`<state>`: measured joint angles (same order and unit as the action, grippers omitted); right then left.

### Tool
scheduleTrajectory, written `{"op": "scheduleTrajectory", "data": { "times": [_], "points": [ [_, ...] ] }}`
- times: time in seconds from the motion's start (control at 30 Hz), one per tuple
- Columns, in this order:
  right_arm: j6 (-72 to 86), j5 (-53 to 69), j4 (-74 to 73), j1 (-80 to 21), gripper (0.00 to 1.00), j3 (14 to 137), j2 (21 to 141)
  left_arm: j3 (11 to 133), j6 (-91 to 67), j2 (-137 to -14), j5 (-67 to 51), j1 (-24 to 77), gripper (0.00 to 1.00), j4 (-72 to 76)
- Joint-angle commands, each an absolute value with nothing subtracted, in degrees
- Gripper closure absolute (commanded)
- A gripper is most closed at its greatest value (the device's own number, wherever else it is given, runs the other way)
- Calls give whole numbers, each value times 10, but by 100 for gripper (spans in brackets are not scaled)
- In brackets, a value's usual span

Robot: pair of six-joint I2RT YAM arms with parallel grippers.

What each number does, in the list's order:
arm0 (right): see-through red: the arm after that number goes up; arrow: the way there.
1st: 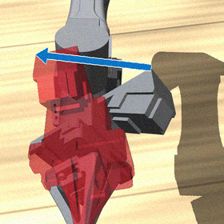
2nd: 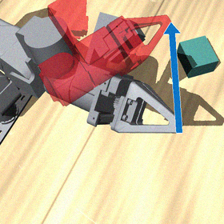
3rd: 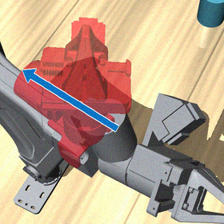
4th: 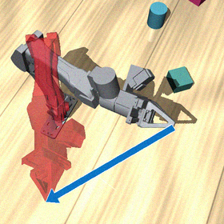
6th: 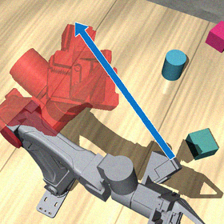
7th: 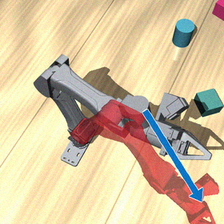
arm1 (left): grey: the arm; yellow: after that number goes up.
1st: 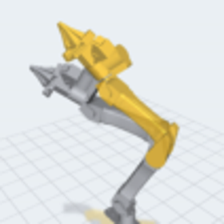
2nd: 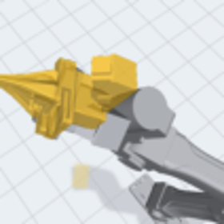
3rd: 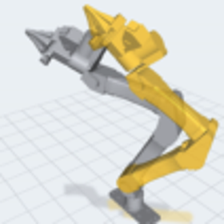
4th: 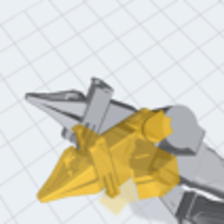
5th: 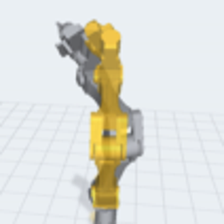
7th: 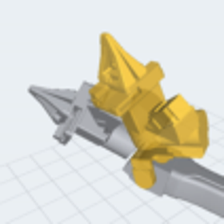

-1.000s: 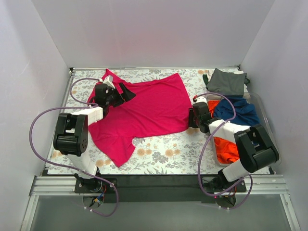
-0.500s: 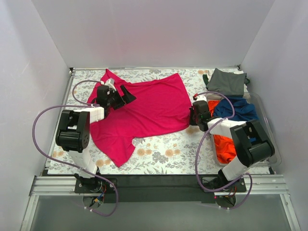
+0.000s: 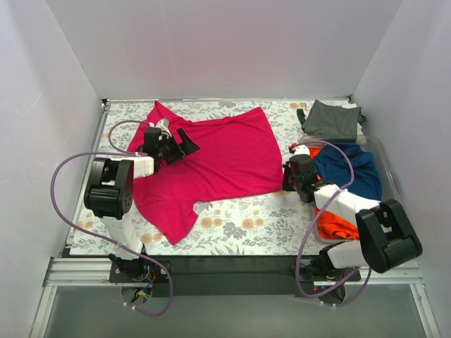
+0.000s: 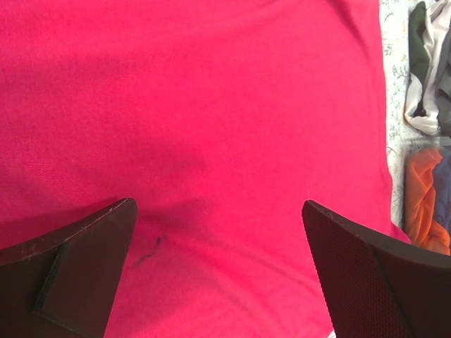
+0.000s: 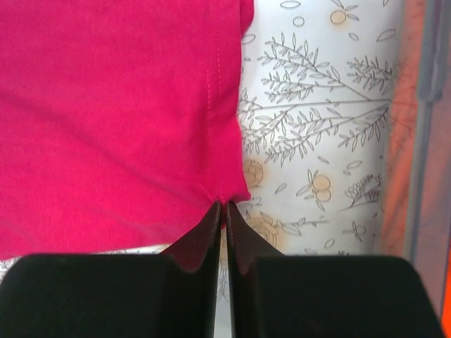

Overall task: Fold and stack the t-shirts
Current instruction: Flatten the tshirt out

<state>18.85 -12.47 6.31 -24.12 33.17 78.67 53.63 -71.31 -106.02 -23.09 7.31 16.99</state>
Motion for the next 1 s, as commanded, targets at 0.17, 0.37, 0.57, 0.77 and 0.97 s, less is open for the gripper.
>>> {"op": "scheduleTrajectory", "data": {
  "times": [0.17,0.37,0.57,0.77,0.97],
  "points": [
    [218,-125,-19,-265,99,294,708,555,-706,-1064,-237,73,3,172],
    [217,-139,-65,-276,68,306,661,548,-705,-1044,-242,72,3,170],
    [196,-175,-70,-275,55,333,635,522,-710,-988,-241,73,3,171],
    [192,-179,-51,-274,55,344,688,503,-711,-974,-236,82,4,171],
    [185,-167,-31,-275,57,352,732,493,-712,-973,-236,88,3,171]
  ]
}}
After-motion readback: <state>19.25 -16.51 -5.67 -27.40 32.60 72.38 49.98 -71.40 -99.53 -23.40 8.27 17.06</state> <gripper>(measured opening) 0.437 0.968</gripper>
